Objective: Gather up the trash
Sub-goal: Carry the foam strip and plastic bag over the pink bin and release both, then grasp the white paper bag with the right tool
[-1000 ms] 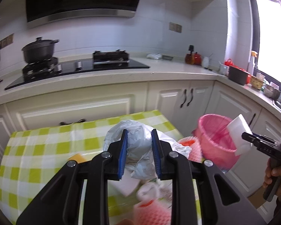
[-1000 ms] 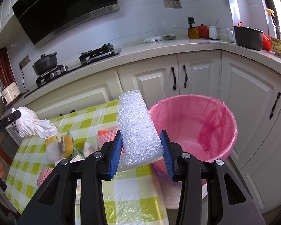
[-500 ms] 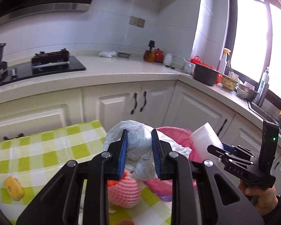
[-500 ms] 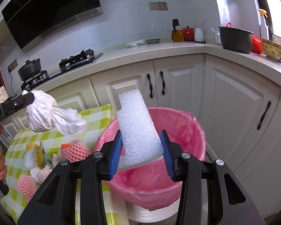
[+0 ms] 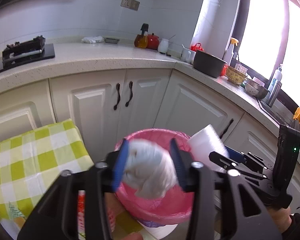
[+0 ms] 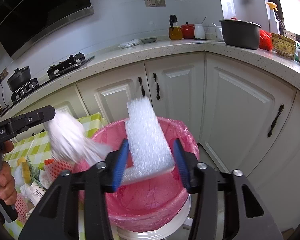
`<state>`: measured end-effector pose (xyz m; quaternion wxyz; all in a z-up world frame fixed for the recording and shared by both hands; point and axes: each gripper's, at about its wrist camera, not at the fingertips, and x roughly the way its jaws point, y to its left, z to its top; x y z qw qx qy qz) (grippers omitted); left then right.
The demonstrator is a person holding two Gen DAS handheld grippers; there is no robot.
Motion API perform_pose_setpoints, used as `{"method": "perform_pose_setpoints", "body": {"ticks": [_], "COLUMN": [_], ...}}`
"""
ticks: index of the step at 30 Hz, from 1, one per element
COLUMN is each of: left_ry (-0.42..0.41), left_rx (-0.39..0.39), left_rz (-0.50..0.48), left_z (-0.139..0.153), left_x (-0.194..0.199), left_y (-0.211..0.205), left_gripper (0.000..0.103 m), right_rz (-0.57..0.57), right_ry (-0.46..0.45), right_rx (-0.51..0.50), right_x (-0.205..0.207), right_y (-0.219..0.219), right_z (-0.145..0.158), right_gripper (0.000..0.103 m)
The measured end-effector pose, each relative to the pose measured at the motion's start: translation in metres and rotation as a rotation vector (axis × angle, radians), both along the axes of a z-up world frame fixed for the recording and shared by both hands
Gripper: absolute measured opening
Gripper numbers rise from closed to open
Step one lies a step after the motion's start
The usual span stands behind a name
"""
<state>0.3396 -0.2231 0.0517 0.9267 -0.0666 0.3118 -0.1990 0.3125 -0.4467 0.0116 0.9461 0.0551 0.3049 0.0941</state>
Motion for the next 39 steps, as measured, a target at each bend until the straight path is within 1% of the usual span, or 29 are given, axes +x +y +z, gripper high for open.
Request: {"method": "perform_pose_setpoints", "body": {"ticks": [2,3,7,9,13,14,15,17,19,22,27,32,34,35,39], "left_ry": [0.005,0.007,-0.011,-0.022,-0.039,-0.045,-0.048,-0.053,-0.053,-0.048,-0.027,0.025,0.051,0.067,0.102], "left_rx": [0.005,0.004,0.006,0.011,0.036,0.045,0.050,0.072,0.091,0.111,0.149,0.148,0.134,0.122,0.105], "left_rz": [-0.004,-0.002,0.015,0.033,0.068,0.083,0.092,0.114,0.145,0.192,0.310,0.396,0.442,0.469,0.535], "left_z": [-0.003,-0.002,0.001,0.004,0.008,0.008,0.009,0.008,0.007,0.002,-0.011,-0.031,-0.042,-0.048,-0.065], "left_x": [0.002,0.003,-0.008,-0.017,-0.037,-0.045,-0.051,-0.064,-0.081,-0.104,-0.148,-0.191,-0.208,-0.215,-0.234], "left_y": [-0.003,-0.003,0.008,0.016,0.036,0.044,0.050,0.062,0.081,0.112,0.179,0.238,0.262,0.276,0.309], "left_gripper": [0.046,0.048,0.049,0.053,0.059,0.061,0.063,0.064,0.065,0.069,0.072,0.072,0.072,0.072,0.072], "right_rz": [-0.003,-0.004,0.000,0.006,0.034,0.041,0.048,0.062,0.083,0.116,0.193,0.300,0.347,0.364,0.402], "right_ry": [-0.003,-0.005,0.001,-0.001,0.000,-0.003,-0.007,-0.010,-0.011,-0.007,0.016,0.068,0.101,0.115,0.173], "right_rx": [0.001,0.000,0.014,0.012,0.018,0.016,0.015,0.019,0.019,0.019,0.016,0.017,0.014,0.013,-0.002], "right_x": [-0.001,-0.001,-0.007,-0.012,-0.027,-0.031,-0.036,-0.045,-0.056,-0.070,-0.091,-0.114,-0.123,-0.126,-0.138], "right_y": [-0.002,-0.002,-0.002,0.002,0.017,0.022,0.027,0.039,0.054,0.077,0.119,0.171,0.192,0.200,0.226], "right_z": [-0.002,-0.002,-0.004,-0.005,-0.006,-0.006,-0.005,-0.005,-0.005,-0.007,-0.012,-0.027,-0.037,-0.041,-0.057], "right_gripper": [0.059,0.059,0.059,0.059,0.060,0.061,0.064,0.067,0.068,0.073,0.076,0.079,0.079,0.079,0.079]}}
